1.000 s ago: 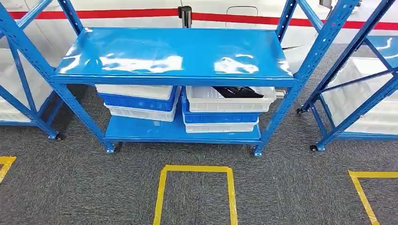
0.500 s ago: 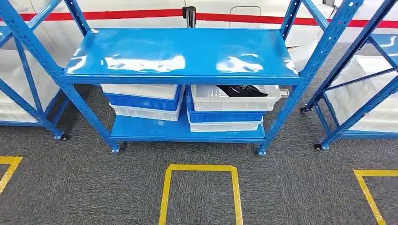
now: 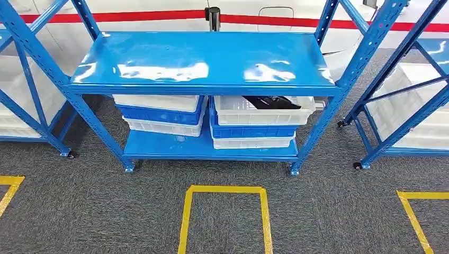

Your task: Take the parts from the cabinet and place them on the table.

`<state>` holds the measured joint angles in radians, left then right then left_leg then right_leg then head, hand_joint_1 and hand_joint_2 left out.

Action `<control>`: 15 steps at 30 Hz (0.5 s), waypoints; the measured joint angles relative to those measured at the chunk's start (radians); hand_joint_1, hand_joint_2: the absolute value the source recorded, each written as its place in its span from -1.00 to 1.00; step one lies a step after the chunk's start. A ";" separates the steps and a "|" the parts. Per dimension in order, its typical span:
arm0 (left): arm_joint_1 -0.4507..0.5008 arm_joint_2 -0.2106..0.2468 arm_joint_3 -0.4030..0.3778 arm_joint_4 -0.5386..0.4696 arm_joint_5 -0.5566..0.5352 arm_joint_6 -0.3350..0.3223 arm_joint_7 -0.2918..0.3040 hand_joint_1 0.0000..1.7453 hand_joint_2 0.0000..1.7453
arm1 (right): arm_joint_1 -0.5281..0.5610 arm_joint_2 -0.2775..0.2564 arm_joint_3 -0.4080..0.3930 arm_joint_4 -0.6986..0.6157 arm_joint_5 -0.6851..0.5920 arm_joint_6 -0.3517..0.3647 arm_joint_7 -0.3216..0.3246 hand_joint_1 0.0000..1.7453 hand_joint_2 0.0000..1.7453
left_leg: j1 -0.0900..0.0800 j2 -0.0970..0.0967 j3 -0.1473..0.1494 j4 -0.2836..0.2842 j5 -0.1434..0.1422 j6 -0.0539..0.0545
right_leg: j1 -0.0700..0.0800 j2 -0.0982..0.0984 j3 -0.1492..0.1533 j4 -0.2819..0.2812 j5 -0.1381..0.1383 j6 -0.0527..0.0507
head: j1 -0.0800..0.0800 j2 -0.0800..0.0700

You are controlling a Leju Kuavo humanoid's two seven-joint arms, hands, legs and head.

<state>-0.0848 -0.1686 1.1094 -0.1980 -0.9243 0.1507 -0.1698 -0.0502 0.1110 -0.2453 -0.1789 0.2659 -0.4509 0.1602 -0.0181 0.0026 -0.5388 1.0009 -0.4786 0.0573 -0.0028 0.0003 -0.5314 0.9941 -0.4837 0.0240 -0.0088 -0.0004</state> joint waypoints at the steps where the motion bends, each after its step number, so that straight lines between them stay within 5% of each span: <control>1: 0.000 0.000 -0.004 0.000 0.000 0.000 0.000 -1.00 1.00 | 0.000 0.000 -0.001 0.000 -0.001 0.000 0.000 -1.00 1.00 | -0.001 0.000 0.000 0.000 0.000 0.000 | 0.000 0.000 0.000 0.000 0.000 0.000 | 0.000 0.000; 11: 0.000 0.000 -0.014 0.000 -0.021 0.033 0.064 -1.00 1.00 | 0.000 0.000 -0.006 0.000 0.007 -0.003 0.001 -1.00 1.00 | -0.005 0.000 0.000 0.000 0.000 0.000 | -0.003 0.000 0.000 0.000 0.000 0.001 | 0.000 0.000; 15: 0.015 0.011 -0.099 -0.008 0.031 0.026 0.076 -1.00 1.00 | 0.012 -0.006 -0.002 -0.007 0.002 0.028 0.000 -1.00 1.00 | -0.006 0.000 0.000 0.000 0.000 0.000 | -0.004 0.000 0.000 0.000 0.000 0.001 | 0.000 0.000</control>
<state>-0.0702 -0.1575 1.0100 -0.2060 -0.8933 0.1766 -0.0938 -0.0382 0.1053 -0.2476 -0.1858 0.2678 -0.4226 0.1606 -0.0237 0.0026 -0.5388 1.0011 -0.4785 0.0575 -0.0068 0.0002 -0.5313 0.9940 -0.4834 0.0245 -0.0088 0.0000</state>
